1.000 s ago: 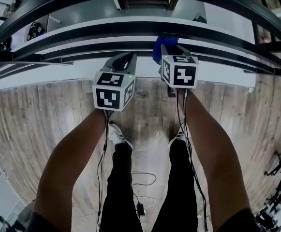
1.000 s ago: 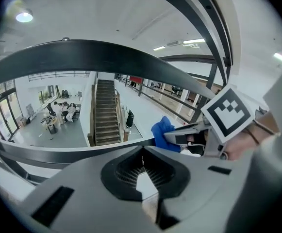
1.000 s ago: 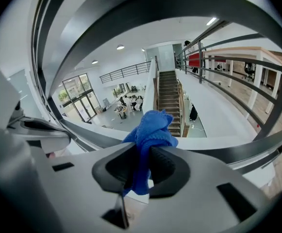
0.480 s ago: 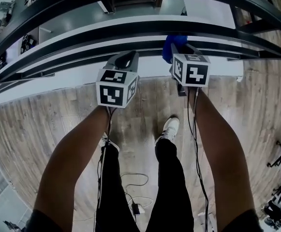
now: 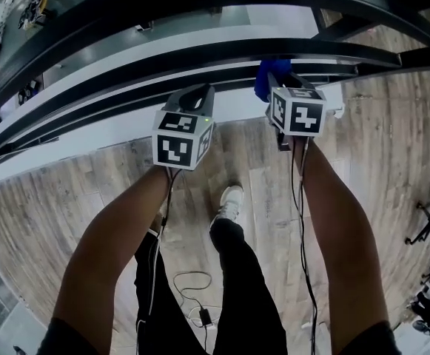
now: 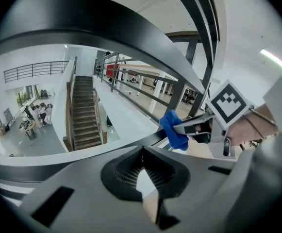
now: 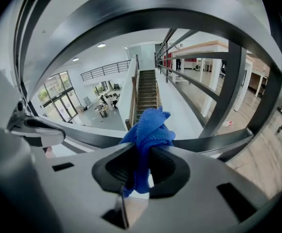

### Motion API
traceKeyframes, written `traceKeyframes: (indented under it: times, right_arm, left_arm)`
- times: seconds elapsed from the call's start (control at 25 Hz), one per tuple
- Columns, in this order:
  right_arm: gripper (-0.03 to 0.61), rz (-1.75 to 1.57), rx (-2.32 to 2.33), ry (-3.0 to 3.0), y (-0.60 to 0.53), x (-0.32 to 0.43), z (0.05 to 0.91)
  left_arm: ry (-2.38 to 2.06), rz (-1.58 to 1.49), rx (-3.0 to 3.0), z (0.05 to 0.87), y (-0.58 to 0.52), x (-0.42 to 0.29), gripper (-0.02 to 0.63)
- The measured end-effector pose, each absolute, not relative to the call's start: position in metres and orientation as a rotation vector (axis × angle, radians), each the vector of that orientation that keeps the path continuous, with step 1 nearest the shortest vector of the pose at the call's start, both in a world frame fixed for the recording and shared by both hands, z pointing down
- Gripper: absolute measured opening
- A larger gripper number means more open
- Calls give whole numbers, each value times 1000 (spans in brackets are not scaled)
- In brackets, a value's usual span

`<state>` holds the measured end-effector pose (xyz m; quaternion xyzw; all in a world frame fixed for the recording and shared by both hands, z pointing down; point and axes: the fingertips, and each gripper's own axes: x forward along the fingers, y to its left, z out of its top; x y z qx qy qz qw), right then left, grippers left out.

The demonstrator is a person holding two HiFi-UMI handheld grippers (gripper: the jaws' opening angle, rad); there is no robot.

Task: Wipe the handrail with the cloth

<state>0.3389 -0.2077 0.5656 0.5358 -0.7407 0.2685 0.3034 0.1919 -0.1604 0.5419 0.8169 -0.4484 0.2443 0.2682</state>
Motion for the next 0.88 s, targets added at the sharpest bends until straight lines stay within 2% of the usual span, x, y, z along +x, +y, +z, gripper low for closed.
traceKeyframes:
  times: [0.4, 0.64, 0.88]
  right_arm:
    - [69, 722, 1456, -1902, -219, 466, 568]
    - [69, 813, 1593, -1864, -230, 526, 558]
    - [69, 744, 1677, -1810, -235, 555, 553]
  left_arm:
    - [-1086, 631, 2265, 527, -185, 318, 6]
    - [-1042, 691, 2281, 532, -185, 337, 6]
    - [-1030, 691, 2281, 542, -176, 333, 6]
